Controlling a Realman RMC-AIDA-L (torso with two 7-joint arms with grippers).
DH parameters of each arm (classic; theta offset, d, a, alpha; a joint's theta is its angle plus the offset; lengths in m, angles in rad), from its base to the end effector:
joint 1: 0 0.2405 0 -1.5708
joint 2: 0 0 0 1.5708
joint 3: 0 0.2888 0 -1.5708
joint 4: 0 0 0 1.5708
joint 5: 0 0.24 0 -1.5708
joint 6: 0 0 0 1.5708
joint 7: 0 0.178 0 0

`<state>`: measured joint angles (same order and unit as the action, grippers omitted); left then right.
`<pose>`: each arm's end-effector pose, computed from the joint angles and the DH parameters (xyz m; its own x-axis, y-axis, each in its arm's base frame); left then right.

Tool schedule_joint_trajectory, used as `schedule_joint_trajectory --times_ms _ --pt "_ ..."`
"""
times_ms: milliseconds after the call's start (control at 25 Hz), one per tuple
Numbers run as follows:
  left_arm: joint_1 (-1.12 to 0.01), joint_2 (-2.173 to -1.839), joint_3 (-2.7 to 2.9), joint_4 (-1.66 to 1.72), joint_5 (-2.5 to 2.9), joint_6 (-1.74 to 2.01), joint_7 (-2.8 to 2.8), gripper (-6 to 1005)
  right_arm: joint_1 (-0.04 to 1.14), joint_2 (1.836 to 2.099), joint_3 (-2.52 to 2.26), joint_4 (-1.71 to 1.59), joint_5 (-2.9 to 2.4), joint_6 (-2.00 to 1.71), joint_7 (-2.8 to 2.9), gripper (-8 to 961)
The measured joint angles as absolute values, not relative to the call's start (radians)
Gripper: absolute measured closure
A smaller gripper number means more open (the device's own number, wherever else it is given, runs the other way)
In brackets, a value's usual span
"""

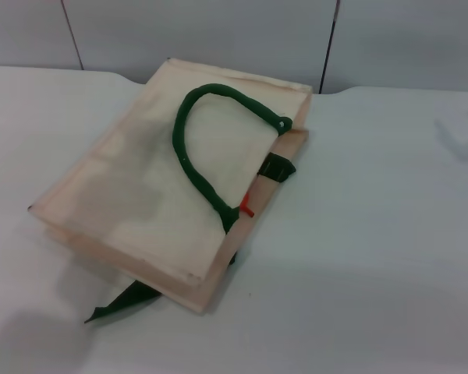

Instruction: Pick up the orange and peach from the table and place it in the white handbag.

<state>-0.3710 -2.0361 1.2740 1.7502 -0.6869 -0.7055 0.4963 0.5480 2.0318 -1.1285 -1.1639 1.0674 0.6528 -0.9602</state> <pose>-0.1344 0.4707 0.1398 0.8210 0.0886 0.5640 0.5624 -0.2958 -0.7721 0.2175 0.5293 0.0733 0.7636 -0.2635 -0.5895 -0.6442 -0.3736 -0.6674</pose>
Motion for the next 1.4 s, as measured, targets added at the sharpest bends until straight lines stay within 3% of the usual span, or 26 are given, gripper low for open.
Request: schedule_joint_trajectory --times_ms 320,1000,1400 --pt "-0.357 -2.034 1.315 1.680 -0.702 -0.616 0.506 517 0.477 2.032 -1.173 -1.155 1.488 0.532 -1.339 225" --pt "-0.347 -2.035 1.316 1.665 -0.696 -0.604 0.523 517 0.503 2.028 -1.059 -1.156 1.518 0.704 -1.425 227" --pt "-0.236 -2.035 1.429 1.659 -0.702 -0.378 0.545 517 0.320 2.041 -1.133 -1.206 1.803 0.638 -1.696 228"
